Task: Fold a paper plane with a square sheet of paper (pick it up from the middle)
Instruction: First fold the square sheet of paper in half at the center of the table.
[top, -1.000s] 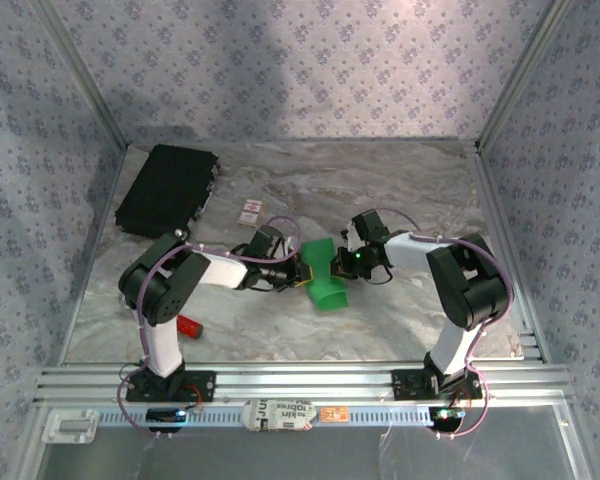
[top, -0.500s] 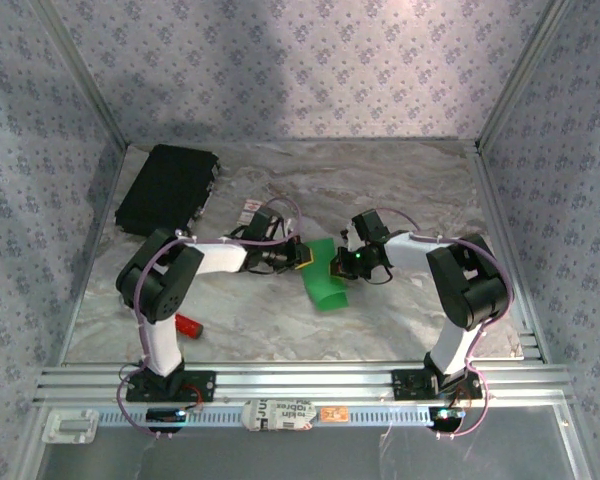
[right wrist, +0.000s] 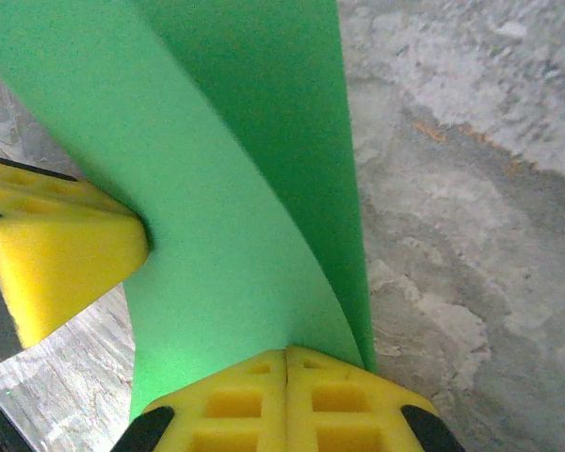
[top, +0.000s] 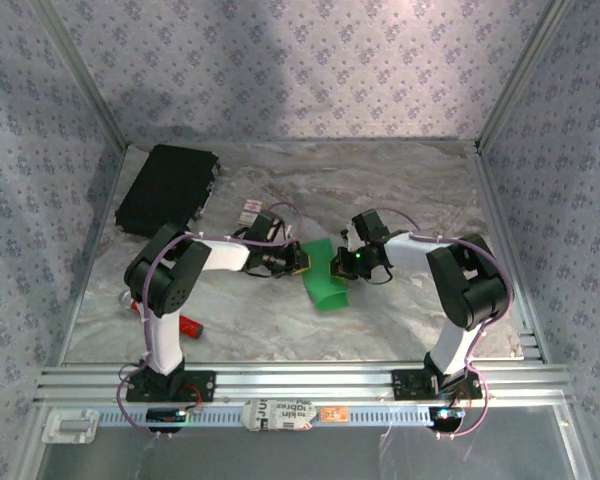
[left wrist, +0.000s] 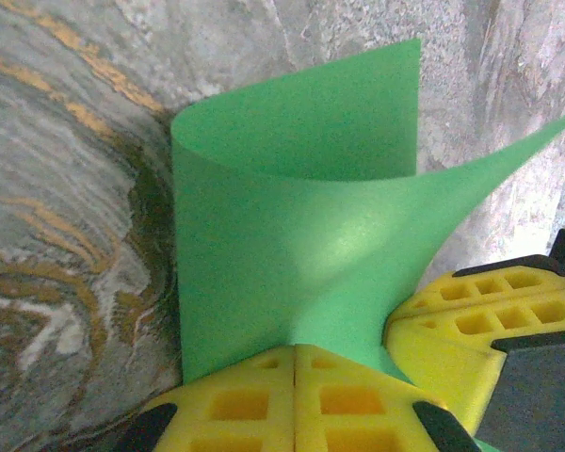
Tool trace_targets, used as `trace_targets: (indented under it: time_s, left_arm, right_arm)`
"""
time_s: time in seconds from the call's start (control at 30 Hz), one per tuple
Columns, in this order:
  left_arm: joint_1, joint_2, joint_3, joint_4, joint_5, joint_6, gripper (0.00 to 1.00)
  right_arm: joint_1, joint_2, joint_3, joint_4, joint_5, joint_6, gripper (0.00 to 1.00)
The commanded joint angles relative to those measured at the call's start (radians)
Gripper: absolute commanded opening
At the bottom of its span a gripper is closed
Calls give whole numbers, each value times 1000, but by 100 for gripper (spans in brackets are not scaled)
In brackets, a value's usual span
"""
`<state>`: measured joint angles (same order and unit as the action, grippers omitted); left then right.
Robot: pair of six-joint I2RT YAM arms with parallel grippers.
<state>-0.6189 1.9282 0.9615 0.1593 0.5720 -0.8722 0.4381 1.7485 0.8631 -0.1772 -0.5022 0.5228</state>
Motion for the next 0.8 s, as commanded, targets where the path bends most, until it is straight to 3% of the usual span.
trace_targets:
  time_s: [0.0,0.3,0.77]
  left_arm:
    - [11,-4,46,-81,-21,42,8]
    - [31,29,108,-145,-22,93,8]
    - [34,61,166,-299,-111,117,6]
  right_arm:
    - [-14,50,-30,-118,148,-15,0]
    - [-12,51,-32,-119,153,-17,0]
    - [-7,46,-27,-137,166,-23,0]
